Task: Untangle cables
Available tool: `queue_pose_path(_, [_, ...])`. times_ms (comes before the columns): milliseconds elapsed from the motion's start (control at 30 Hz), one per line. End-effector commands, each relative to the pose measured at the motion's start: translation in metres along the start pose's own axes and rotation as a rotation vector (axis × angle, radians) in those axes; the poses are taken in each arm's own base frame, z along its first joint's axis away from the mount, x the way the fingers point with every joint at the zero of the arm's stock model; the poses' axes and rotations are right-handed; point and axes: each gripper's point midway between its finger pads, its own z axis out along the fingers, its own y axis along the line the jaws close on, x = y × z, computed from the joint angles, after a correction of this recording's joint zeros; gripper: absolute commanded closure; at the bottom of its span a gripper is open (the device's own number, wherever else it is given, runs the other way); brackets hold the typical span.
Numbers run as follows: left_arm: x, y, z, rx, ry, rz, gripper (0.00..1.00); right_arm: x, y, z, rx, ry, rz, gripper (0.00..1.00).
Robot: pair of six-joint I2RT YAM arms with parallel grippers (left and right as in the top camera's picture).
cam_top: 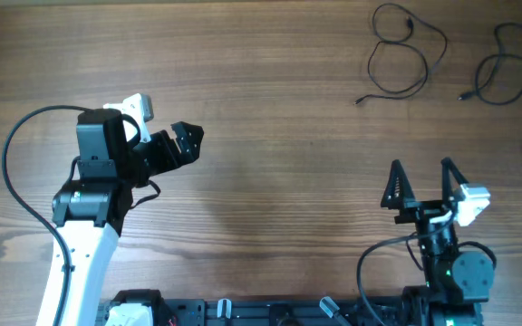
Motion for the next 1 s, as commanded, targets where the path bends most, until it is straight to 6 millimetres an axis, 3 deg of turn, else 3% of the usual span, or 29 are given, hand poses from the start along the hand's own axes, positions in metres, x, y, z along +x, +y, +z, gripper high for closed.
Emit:
queue_pose_path(0, [-0.003, 0.001, -0.001, -0.004, -0.01, 0.003, 0.0, 0.022, -0.012, 0.001, 0.037, 0.033, -0.048, 0.0])
queue_pose_path(100, [-0.003, 0.001, -0.001, -0.004, -0.01, 0.003, 0.0, 0.039, -0.018, 0.002, 0.06, 0.072, -0.059, 0.0])
queue_pose_path(267, [-0.003, 0.001, -0.001, -0.004, -0.01, 0.003, 0.0, 0.038, -0.019, 0.002, 0.057, 0.074, -0.17, 0.0])
queue_pose_path(967, [-0.003, 0.001, -0.001, -0.004, -0.01, 0.003, 0.0, 0.038, -0.019, 0.002, 0.057, 0.071, -0.17, 0.0])
